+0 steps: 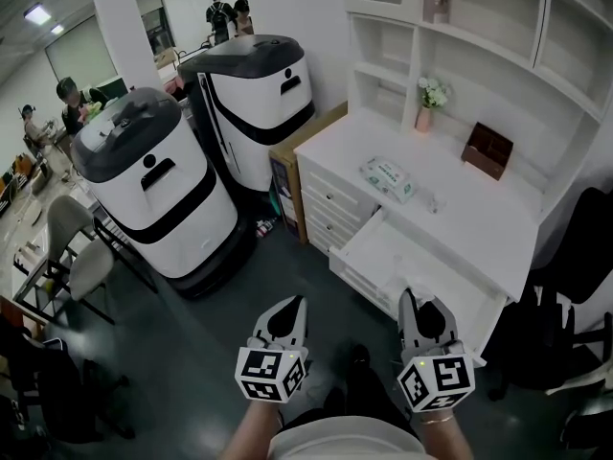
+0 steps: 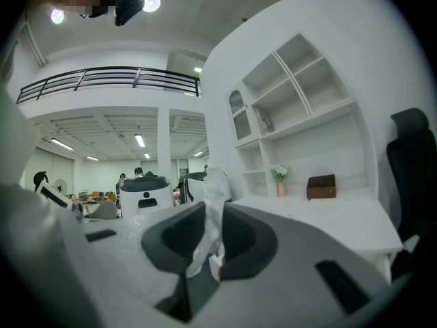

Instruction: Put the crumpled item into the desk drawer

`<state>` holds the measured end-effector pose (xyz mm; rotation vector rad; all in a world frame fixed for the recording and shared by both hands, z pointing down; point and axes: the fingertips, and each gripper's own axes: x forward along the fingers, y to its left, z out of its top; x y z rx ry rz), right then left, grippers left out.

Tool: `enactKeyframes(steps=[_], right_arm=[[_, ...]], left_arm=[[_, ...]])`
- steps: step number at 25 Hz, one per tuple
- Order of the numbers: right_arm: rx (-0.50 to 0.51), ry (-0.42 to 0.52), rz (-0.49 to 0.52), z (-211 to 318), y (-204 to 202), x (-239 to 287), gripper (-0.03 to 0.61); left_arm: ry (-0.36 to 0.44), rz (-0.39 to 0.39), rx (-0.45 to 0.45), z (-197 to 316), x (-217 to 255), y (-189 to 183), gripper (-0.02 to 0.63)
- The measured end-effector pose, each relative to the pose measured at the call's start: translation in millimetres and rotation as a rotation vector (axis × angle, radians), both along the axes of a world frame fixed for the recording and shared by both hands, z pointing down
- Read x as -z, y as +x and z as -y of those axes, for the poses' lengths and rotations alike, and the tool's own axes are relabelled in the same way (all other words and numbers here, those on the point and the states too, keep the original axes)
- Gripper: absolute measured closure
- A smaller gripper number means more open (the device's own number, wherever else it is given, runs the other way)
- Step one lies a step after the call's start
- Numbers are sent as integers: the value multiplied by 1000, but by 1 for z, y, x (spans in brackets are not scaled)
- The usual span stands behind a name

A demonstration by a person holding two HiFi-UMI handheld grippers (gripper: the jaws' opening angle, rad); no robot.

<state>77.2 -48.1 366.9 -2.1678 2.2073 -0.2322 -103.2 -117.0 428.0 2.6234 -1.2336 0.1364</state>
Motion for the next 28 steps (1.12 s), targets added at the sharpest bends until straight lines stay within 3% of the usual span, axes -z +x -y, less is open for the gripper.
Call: enactKeyframes(steps=[17, 28], right_arm=[[38, -19, 20, 100, 53, -11, 526], [96, -108, 28, 157, 70, -41, 526]], left_arm=[[-9, 13, 75, 87, -4, 32, 620], [-32, 28, 131, 119, -9, 44, 620]])
